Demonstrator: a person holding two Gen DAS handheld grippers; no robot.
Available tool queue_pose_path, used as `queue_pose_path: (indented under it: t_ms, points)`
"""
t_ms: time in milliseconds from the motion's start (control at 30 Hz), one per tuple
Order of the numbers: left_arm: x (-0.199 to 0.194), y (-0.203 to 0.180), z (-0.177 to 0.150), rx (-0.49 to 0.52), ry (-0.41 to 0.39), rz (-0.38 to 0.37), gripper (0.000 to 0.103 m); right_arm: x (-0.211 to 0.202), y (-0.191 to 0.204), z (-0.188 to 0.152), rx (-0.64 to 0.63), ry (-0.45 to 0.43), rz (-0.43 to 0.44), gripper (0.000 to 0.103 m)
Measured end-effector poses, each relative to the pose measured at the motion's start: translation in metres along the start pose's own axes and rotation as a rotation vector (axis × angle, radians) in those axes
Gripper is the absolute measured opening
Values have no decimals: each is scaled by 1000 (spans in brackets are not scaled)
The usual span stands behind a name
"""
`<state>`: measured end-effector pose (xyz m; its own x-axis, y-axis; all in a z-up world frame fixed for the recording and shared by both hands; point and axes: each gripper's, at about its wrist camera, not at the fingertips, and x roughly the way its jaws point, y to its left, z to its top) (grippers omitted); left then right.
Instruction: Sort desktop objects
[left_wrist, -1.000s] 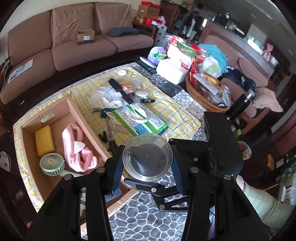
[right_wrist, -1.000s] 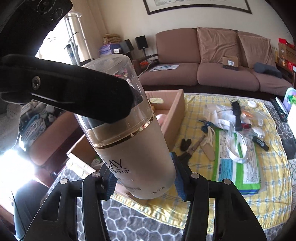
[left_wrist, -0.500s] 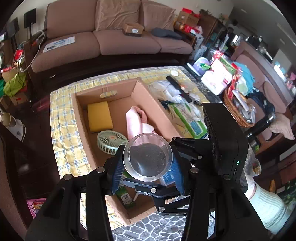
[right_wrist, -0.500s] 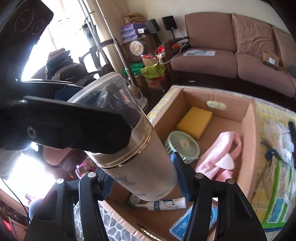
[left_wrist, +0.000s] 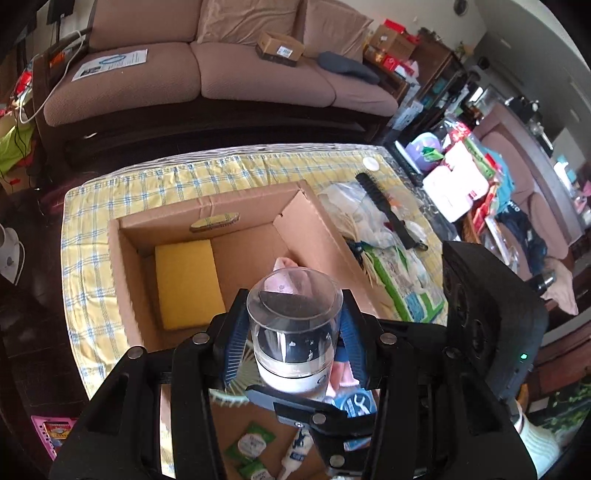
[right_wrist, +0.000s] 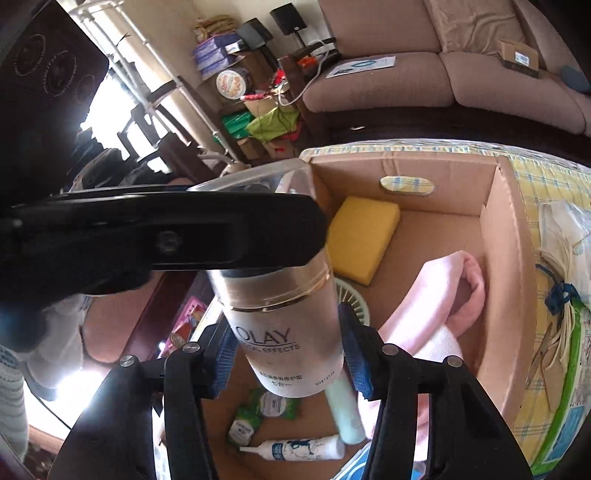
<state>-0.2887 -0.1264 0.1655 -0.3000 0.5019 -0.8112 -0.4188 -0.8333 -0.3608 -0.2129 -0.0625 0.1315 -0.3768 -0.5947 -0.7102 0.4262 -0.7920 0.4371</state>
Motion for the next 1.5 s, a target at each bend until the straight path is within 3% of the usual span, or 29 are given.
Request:
queue_pose_path:
  t_ms: [200, 300, 400, 433, 500, 600, 667, 767, 900, 1000, 1033, 1067, 1233, 1367, 1500]
  points:
    - [72, 32, 27, -53, 50, 9, 44, 34, -38, 31, 131, 66, -87, 49]
    - [99, 45, 34, -50, 68, 64, 47, 53, -57, 41, 164, 100, -119, 49]
    - [113, 55, 37, -63, 74, 110, 62, 71, -67, 46, 183, 141, -161, 49]
    - [112, 61, 38, -71, 72, 122, 67, 75, -70, 48, 192, 145, -169, 49]
    - [103, 67, 38, -75, 58, 125, 64, 81, -75, 53, 200, 149, -186, 49]
    - [76, 81, 36, -129, -4, 126, 74, 87, -76, 56, 195, 133, -182, 50]
    - [53, 90, 33, -163, -48, 74, 79, 92, -78, 57, 212, 128, -182, 50]
    - [27, 97, 25, -185, -87, 54, 80, 97, -80, 56, 231, 122, -185, 50]
    - [9, 95, 8, -172, -83, 44, 82, 98, -88, 52, 321, 102, -143, 50]
    - [2, 91, -7, -183, -77, 16, 91, 80, -74, 56, 259, 84, -216, 56]
    - [-1, 90, -13, -189, -76, 8, 92, 71, -68, 58, 233, 67, -238, 68]
    - [-4, 88, -18, -191, -72, 7, 92, 59, -61, 60, 208, 53, -259, 72]
    - [-24, 61, -45, -196, -99, -23, 102, 1, -39, 54, 103, 33, -299, 73]
    - [-42, 23, -73, -143, -101, -29, 103, -50, -32, 22, 51, 20, -327, 79]
    - [-56, -14, -102, -85, -106, 12, 103, -81, -27, -7, 29, 5, -330, 81]
